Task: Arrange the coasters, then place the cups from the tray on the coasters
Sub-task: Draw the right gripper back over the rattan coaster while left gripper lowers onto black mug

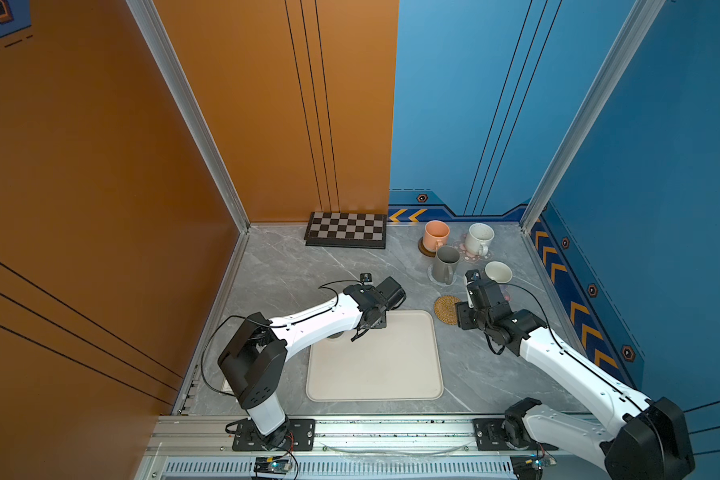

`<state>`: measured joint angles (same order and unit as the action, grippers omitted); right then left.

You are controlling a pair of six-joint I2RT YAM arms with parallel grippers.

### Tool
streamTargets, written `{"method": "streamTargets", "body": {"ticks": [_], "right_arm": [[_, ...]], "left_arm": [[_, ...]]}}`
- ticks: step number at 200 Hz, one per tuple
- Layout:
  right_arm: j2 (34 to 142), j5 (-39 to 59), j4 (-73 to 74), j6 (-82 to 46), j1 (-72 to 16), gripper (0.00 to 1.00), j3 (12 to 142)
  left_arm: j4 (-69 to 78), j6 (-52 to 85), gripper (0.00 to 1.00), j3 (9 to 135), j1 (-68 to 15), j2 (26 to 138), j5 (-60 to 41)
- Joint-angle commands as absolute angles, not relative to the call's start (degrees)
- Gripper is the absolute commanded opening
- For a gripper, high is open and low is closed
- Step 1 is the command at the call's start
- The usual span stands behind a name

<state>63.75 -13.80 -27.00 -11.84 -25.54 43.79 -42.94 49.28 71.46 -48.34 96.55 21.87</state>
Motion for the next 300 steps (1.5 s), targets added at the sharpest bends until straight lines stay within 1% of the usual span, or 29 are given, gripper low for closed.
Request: {"method": "streamTargets", "body": {"ticks": [1,29,73,147,234,300], "right_arm": [[64.54,-14.93,-27.77,-10.91,-26.01,0.64,44.87],[64.95,-14.84,-27.77,-10.98,-26.41,0.63,44.66],[64.93,-14.99,-27.77,-10.96,-26.81,0.63,43.86],[63.92,-15.02,-27.51,-11.49,-27.07,0.63,43.7],[64.07,-14.77,-27.43,-13.61,-27.4,0.63,43.45],[64.05,-15.4,-27.29,-15.12,-29.0,0.63,43.06]], "left_arm": [[-44.47,48.09,0.45,73.59,-47.87,96.51,24.27],[-44.56,47.68,0.45,75.4,-46.51,98.01,24.3],[-44.56,48.41,0.45,73.72,-44.85,98.92,23.48],[-47.54,50.12,0.46,71.36,-47.44,95.66,22.37],[-52.62,54.03,0.46,61.37,-49.86,83.41,22.5],[-56.44,55.46,0.45,54.67,-51.88,74.9,19.49]]}}
